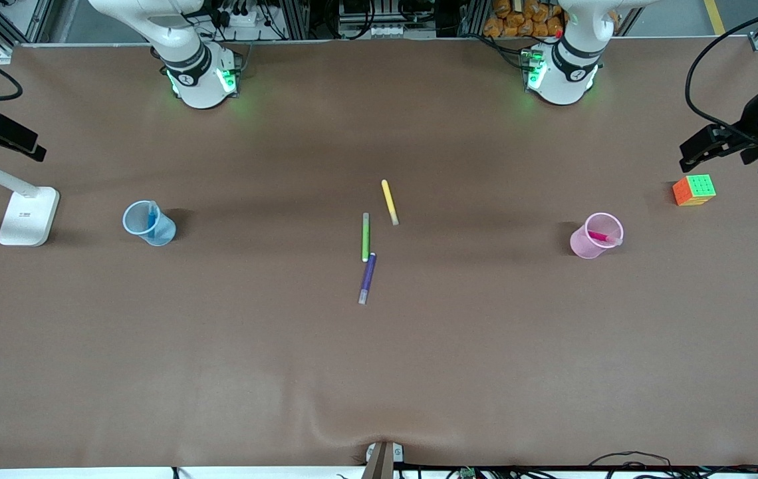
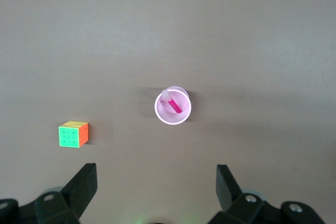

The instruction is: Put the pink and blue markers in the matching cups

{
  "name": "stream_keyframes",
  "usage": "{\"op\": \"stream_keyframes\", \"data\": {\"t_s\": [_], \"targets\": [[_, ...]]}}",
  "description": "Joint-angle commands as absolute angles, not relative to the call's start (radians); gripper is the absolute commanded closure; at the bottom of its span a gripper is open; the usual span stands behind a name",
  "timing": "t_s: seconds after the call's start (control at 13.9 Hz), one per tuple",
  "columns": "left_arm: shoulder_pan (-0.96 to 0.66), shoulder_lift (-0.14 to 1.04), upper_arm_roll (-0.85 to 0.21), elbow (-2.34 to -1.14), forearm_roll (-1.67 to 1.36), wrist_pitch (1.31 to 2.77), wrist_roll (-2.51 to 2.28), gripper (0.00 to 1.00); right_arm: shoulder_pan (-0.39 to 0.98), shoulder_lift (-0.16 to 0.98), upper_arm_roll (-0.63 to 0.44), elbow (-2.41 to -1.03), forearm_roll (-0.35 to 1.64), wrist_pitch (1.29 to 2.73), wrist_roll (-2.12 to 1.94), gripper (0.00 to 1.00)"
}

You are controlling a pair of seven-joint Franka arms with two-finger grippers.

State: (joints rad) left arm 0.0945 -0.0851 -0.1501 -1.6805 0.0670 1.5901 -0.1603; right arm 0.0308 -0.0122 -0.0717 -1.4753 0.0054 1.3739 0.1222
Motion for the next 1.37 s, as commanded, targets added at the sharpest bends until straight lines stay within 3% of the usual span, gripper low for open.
{"op": "stream_keyframes", "data": {"t_s": [0.0, 1.3], "targets": [[0.103, -0.097, -0.153, -1.690, 0.046, 1.588, -0.163, 0.00, 0.038, -0.029, -0.072, -1.488, -0.011, 1.370, 0.112, 0.00], [0.092, -0.091, -0.167, -1.669, 0.008, 1.566, -0.089, 0.00, 0.035, -0.028, -0.072, -1.488, -0.008, 1.353, 0.113, 0.00]]}}
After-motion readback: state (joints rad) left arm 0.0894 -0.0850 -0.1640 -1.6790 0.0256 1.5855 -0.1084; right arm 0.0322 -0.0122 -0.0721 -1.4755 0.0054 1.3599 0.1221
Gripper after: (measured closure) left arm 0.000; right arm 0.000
